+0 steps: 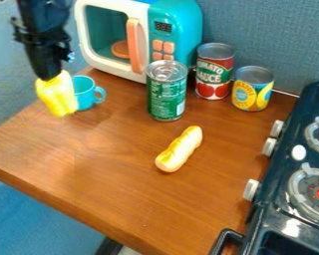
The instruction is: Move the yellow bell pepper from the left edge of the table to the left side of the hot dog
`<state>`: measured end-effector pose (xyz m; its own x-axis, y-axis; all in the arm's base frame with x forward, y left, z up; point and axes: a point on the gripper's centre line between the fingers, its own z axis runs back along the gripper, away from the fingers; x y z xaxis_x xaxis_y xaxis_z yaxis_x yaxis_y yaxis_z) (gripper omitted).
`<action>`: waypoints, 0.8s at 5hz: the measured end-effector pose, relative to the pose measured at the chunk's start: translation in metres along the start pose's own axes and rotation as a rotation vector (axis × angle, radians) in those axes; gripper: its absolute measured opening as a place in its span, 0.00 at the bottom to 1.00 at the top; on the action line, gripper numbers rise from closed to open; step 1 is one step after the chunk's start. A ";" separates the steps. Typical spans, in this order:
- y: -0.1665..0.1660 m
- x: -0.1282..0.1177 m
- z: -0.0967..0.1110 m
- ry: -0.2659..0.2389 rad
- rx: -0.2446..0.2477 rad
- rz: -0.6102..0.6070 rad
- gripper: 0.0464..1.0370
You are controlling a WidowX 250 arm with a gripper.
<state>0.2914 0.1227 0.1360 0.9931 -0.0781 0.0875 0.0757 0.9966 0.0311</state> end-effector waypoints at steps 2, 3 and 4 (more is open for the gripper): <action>-0.061 0.028 -0.043 0.073 -0.052 -0.383 0.06; -0.067 0.035 -0.050 0.067 -0.012 -0.453 0.06; -0.069 0.038 -0.056 0.078 0.002 -0.467 0.06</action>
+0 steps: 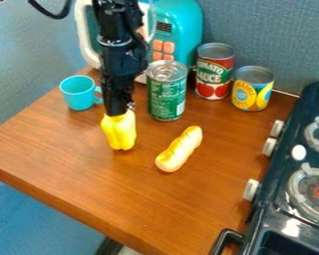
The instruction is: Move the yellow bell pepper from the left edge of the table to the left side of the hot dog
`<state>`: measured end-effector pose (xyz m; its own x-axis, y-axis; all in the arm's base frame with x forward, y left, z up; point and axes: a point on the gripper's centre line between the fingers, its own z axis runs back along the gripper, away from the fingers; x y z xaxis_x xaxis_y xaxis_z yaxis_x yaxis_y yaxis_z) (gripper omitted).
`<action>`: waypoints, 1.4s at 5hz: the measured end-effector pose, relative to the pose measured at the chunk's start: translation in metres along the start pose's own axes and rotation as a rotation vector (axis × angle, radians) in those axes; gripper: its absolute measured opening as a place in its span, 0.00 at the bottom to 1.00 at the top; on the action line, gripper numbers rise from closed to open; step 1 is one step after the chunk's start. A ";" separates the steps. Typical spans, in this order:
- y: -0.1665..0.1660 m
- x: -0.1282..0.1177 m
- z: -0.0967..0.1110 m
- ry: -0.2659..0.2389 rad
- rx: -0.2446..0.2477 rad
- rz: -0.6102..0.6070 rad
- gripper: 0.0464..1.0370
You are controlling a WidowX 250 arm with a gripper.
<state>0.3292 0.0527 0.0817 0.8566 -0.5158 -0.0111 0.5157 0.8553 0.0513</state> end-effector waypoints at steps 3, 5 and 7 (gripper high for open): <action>0.000 0.002 -0.010 0.079 -0.036 0.016 0.29; -0.004 -0.007 -0.006 0.040 -0.026 0.050 0.88; 0.012 -0.041 0.046 -0.110 0.019 0.211 0.97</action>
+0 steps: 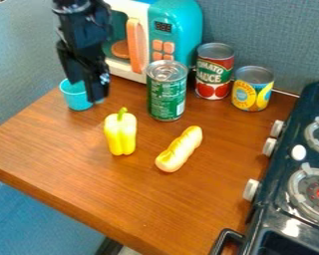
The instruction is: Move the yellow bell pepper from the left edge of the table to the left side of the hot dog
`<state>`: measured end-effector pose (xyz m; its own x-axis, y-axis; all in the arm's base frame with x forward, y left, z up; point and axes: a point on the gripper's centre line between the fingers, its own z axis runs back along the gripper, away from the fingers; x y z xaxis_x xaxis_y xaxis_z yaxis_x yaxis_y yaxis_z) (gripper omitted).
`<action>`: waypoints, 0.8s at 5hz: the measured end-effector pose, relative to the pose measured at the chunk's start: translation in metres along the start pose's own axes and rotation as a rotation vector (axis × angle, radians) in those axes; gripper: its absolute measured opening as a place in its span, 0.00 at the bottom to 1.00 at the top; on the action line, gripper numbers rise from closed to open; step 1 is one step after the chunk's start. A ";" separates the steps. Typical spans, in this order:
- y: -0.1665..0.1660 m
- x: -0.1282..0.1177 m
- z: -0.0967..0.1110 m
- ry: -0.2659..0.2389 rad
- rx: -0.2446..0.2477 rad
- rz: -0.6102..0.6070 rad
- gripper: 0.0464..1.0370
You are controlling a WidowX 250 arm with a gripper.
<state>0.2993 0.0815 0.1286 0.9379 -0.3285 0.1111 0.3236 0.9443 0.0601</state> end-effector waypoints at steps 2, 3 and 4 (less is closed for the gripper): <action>0.043 -0.044 0.010 0.063 0.042 0.245 0.97; 0.079 -0.055 -0.004 0.039 0.036 0.374 0.97; 0.103 -0.044 -0.013 0.022 0.060 0.435 0.97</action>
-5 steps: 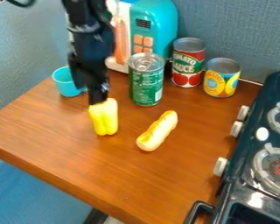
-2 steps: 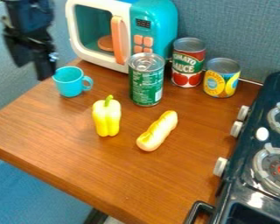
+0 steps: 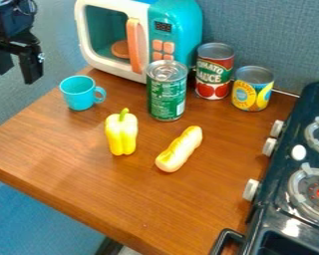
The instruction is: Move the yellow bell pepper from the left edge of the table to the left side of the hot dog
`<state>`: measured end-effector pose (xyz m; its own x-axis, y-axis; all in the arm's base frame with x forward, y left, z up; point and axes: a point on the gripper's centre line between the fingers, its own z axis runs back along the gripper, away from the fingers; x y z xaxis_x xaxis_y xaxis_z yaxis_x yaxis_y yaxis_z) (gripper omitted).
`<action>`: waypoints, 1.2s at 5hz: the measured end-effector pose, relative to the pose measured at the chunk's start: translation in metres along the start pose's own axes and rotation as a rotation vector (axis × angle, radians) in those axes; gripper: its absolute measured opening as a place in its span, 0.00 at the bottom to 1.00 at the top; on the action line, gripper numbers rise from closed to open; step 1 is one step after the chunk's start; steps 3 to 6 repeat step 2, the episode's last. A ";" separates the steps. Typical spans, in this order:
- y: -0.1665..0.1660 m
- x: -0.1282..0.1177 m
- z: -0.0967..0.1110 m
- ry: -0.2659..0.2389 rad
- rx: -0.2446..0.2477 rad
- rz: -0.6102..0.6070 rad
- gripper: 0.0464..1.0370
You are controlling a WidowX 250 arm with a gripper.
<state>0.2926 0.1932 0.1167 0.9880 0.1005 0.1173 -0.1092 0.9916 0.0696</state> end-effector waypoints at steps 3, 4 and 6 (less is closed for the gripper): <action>-0.032 0.046 -0.014 0.015 -0.024 -0.020 0.97; -0.032 0.046 -0.014 0.015 -0.024 -0.020 0.97; -0.032 0.046 -0.014 0.015 -0.024 -0.020 0.97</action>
